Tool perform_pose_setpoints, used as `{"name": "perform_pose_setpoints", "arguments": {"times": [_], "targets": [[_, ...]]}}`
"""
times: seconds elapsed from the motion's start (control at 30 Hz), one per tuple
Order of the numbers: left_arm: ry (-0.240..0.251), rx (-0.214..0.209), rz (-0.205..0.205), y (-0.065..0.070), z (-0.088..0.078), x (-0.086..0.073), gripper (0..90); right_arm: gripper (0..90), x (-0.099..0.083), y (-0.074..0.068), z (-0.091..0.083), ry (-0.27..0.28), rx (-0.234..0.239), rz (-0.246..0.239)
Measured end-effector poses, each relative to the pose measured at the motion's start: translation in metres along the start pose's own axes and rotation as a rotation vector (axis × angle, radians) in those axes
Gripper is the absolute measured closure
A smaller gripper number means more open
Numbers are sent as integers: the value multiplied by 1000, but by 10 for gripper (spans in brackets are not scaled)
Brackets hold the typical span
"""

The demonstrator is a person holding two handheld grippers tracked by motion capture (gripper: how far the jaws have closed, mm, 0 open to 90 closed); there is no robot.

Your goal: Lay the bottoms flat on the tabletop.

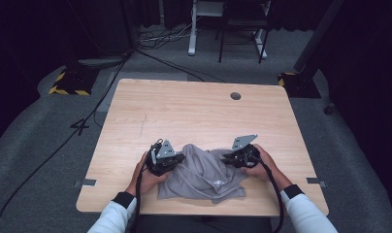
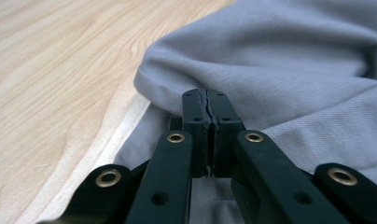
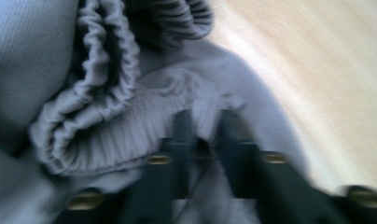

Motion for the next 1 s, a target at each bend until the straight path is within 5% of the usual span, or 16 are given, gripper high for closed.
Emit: {"name": "perform_pose_setpoints", "arguments": {"times": [0.1, 0.13, 0.2, 0.37, 0.47, 0.77, 0.83, 0.93, 1.0], "targets": [[36, 24, 10, -1, -12, 3, 871, 844, 3, 2, -8, -7, -70, 11], [50, 22, 8, 0, -16, 4, 871, 844, 4, 8, -16, 11, -138, 51], [70, 37, 30, 4, -25, 7, 871, 844, 3, 12, -21, 27, -165, 86], [103, 18, 72, 18, -42, 10, 870, 845, -5, 34, -45, 24, -358, 212], [90, -18, 112, 35, -43, 8, 869, 844, -14, 42, -49, -5, -415, 264], [-83, -244, 298, 113, -11, -12, 869, 842, -28, 51, -48, -76, -438, 348], [-119, -306, 309, 127, -4, -16, 868, 842, -30, 53, -48, -83, -444, 355], [-167, -351, 353, 142, 7, -22, 846, 840, -34, 55, -48, -86, -443, 365], [-168, -344, 360, 147, 11, -23, 758, 839, -34, 55, -49, -67, -434, 365]]}}
Point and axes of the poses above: each handheld gripper's, and its own axes: z roughly forward along the jaws, x roughly out of its top, y roughly to its right, the point moved 1 cm from there along z, roughly forward along the jaws, and after that the axes turned 7 degrees about -z, right-handed, at the moved point
